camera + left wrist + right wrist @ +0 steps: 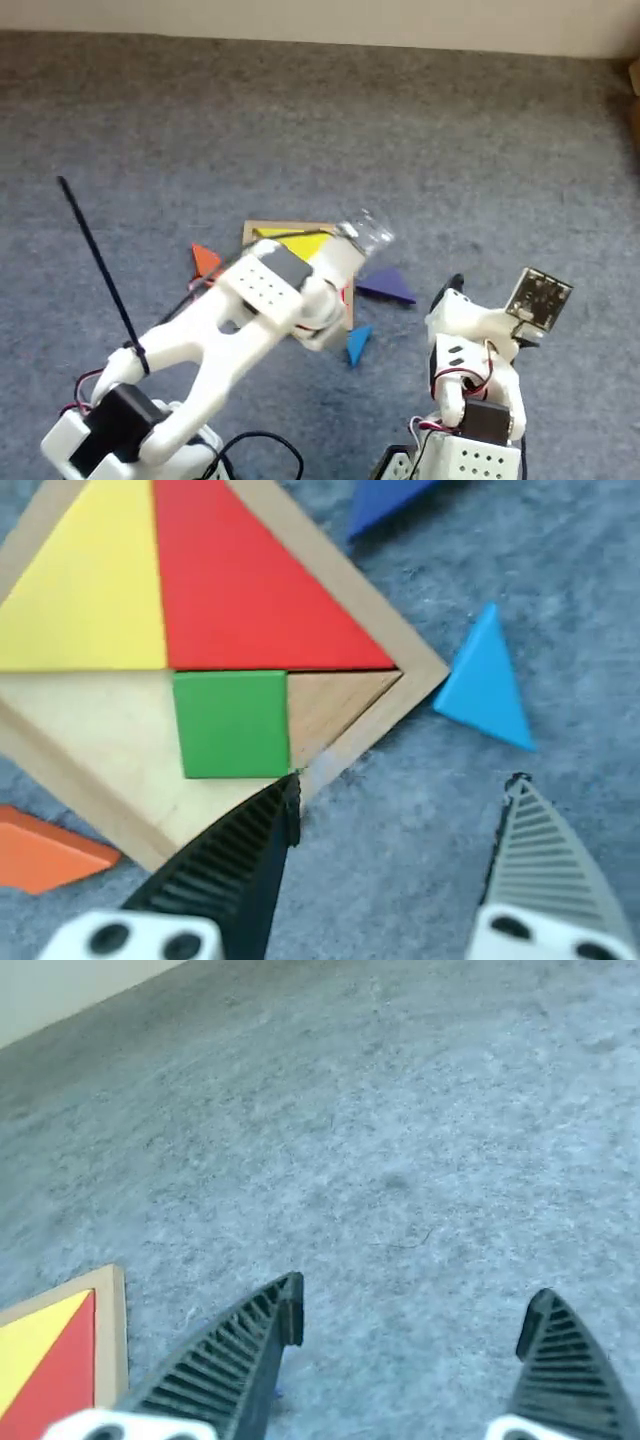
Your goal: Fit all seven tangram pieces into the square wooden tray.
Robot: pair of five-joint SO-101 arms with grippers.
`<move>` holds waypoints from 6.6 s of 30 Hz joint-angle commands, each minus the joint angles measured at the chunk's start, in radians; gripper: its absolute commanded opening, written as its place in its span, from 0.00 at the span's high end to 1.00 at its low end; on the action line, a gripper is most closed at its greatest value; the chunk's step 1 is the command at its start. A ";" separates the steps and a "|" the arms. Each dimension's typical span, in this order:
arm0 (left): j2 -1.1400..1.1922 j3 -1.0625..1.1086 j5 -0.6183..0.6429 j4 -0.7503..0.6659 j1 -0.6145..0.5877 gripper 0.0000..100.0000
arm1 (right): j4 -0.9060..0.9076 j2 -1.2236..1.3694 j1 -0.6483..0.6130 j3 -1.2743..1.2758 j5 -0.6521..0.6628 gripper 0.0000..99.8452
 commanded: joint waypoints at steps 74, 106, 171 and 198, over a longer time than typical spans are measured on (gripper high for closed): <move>-0.002 -0.004 0.081 -0.028 0.197 0.86 | -0.033 -0.005 0.016 -0.022 -0.005 0.67; 0.044 0.130 0.365 -0.292 0.179 0.73 | -0.033 -0.005 0.016 -0.024 -0.006 0.67; -0.173 0.081 -0.078 -0.063 -0.177 0.94 | -0.033 -0.005 -0.015 -0.021 -0.003 0.67; -0.177 0.028 -0.651 -0.043 -0.285 0.78 | -0.031 -0.005 -0.015 -0.021 -0.003 0.67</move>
